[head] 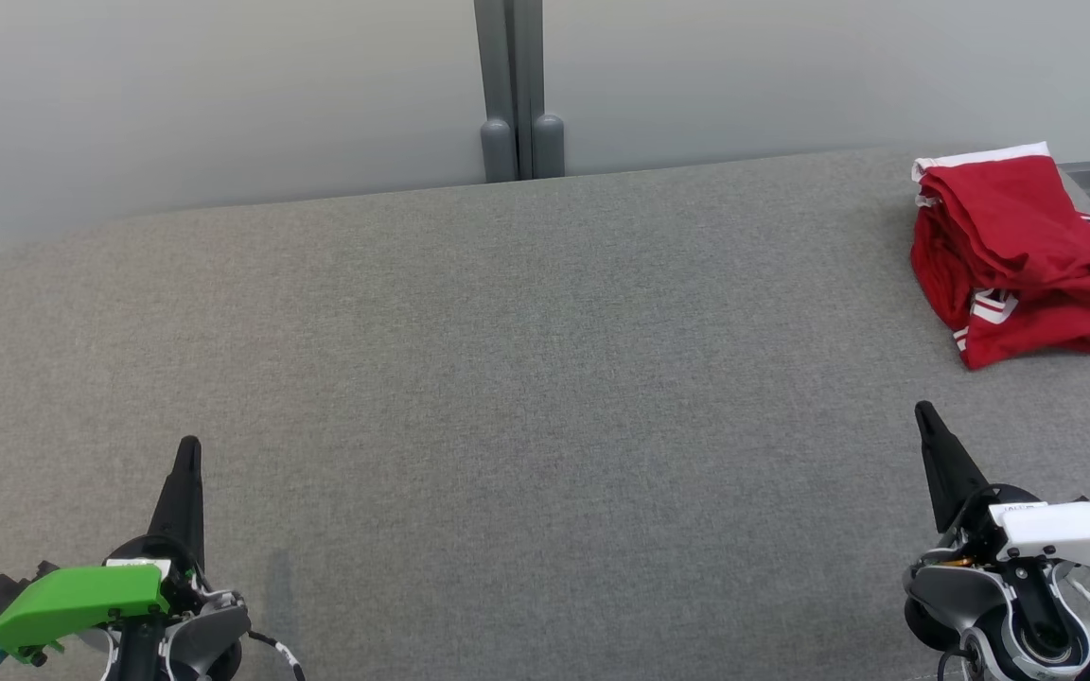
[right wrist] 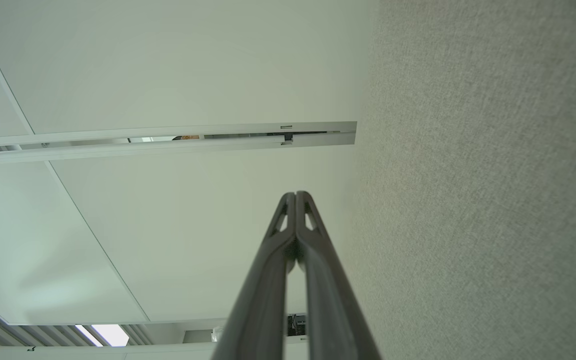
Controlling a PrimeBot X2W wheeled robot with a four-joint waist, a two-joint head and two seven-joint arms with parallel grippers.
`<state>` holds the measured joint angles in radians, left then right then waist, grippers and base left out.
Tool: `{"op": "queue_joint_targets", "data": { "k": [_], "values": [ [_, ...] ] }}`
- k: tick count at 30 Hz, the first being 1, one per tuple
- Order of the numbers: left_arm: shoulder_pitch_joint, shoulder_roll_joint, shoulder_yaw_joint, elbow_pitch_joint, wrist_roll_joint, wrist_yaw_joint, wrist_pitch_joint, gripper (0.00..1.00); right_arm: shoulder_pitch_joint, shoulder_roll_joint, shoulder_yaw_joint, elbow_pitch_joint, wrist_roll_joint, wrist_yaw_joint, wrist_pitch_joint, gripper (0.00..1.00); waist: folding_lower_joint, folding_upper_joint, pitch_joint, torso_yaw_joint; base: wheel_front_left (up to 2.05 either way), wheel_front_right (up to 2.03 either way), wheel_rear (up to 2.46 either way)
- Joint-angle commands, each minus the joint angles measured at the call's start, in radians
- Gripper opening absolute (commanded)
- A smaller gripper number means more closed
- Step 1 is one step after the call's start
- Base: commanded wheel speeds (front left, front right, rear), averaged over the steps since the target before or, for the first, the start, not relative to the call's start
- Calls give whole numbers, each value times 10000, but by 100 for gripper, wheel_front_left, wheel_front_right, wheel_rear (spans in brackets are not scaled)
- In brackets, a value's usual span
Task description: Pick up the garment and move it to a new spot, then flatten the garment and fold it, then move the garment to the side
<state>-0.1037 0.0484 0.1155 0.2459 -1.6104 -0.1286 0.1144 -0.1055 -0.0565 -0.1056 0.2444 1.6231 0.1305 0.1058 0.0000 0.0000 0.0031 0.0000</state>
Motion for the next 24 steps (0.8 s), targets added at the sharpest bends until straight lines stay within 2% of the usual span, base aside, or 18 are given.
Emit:
{"op": "queue_joint_targets", "data": {
  "k": [1,24],
  "values": [
    [-107,20,16,2,-40,-62,35,0,-60,-1,-20,16,-67,4,61,0,0,0,0,0,0,0,0],
    [-107,22,12,-1,-36,-62,32,0,-63,11,-46,16,-79,4,76,0,0,0,0,0,0,0,0]
  ]
}}
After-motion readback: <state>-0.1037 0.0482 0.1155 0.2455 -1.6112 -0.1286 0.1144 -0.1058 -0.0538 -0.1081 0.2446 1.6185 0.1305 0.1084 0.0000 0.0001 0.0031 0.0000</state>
